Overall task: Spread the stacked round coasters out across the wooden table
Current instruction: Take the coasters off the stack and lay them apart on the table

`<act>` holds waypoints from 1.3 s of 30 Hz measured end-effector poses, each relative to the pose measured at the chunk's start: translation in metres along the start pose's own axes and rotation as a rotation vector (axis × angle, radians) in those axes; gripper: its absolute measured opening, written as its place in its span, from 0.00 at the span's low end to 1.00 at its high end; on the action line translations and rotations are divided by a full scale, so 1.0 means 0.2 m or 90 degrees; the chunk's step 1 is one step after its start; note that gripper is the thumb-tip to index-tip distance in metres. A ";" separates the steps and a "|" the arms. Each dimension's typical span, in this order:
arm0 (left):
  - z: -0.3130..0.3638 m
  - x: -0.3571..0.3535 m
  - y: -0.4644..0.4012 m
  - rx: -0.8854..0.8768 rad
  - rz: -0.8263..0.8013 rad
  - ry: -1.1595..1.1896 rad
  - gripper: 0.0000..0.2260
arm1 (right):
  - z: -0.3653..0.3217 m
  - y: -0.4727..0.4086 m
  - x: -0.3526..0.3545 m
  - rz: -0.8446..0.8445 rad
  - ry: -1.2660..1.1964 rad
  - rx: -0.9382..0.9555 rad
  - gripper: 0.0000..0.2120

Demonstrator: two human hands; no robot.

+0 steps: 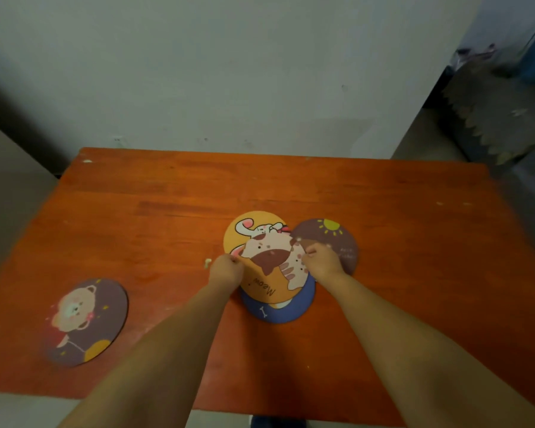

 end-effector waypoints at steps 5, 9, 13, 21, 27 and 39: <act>0.00 0.01 0.01 0.005 0.006 0.131 0.13 | -0.05 -0.04 -0.03 -0.006 0.012 -0.043 0.22; 0.04 0.03 0.06 0.018 -0.052 0.174 0.07 | -0.07 0.01 -0.02 0.008 -0.087 -0.072 0.12; 0.14 0.03 0.11 0.000 -0.111 0.190 0.08 | -0.02 0.08 0.07 0.034 -0.183 -0.072 0.11; 0.28 -0.37 0.45 -0.054 -0.219 0.144 0.03 | 0.52 0.31 0.39 0.081 -0.118 -0.110 0.05; 0.14 -0.77 0.74 -0.041 -0.239 0.086 0.05 | 1.00 0.50 0.46 0.042 -0.024 -0.120 0.04; 0.02 -1.14 0.89 -0.188 -0.163 -0.154 0.08 | 1.40 0.57 0.41 0.079 0.082 -0.117 0.05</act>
Point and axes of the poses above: each hand's wrist, its own y-axis away from the middle knuckle, its own x-axis out of the back of the hand, z = x × y, the point moved 2 cm from there along -y, towards the middle knuckle, and after that the axes turned 14 degrees about y, right-handed, at the moved point
